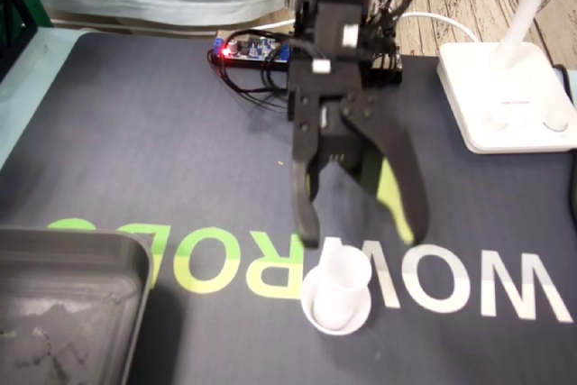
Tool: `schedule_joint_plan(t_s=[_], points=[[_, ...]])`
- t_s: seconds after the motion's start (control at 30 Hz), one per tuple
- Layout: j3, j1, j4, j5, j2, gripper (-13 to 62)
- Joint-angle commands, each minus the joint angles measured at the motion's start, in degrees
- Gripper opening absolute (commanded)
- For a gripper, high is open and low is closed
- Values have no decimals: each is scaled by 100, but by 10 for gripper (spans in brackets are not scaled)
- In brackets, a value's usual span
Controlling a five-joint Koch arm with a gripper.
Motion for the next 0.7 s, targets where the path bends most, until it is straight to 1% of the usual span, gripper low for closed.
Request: schedule_joint_plan(t_s=[0.0,0.1,0.67], points=[[-141,9,-1301,-141,-475,328],[-193,18,-2048,-299,-1151,328],[-527,-26,-2074,-299,-2399,319]])
